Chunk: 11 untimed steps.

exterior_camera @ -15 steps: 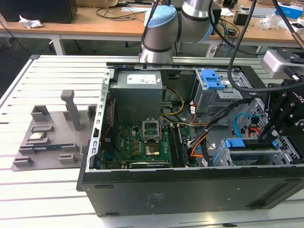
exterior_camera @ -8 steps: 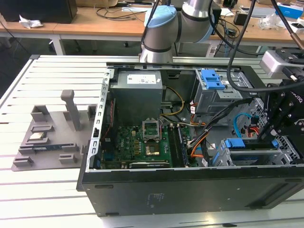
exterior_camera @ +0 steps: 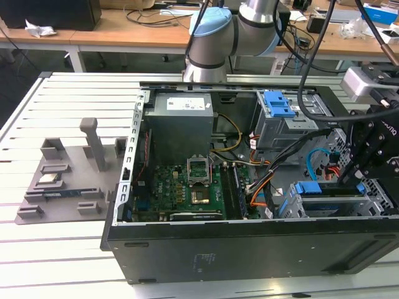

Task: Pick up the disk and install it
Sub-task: 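Insert the first disk wire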

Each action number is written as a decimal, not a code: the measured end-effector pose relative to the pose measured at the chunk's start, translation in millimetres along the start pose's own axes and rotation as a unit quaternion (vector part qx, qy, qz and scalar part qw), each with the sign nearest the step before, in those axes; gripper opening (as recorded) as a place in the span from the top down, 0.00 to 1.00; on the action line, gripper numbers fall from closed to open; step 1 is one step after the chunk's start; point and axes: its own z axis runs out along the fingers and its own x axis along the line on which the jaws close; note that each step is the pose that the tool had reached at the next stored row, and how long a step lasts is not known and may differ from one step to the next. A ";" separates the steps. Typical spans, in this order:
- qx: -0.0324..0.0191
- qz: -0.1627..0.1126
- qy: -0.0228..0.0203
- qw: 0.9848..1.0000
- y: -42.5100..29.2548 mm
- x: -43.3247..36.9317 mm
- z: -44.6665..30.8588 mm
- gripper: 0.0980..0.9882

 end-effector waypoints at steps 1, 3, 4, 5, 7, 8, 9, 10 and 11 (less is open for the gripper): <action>0.000 0.000 0.000 1.000 -0.1 0.0 2.8 0.92; 0.000 0.000 0.000 1.000 -0.2 0.0 5.6 0.92; 0.000 0.000 0.000 1.000 -0.2 0.0 5.9 0.92; 0.000 0.000 0.001 1.000 -0.3 -0.1 7.9 0.92; 0.000 0.000 0.000 1.000 -0.3 -0.2 8.9 0.92; 0.000 0.000 -0.001 1.000 -0.3 -0.2 9.7 0.91; 0.000 0.000 0.000 1.000 -0.3 -0.2 9.2 0.84; 0.000 0.000 0.001 1.000 -0.3 0.0 8.1 0.84; 0.000 0.000 0.001 1.000 -0.1 0.0 4.2 0.84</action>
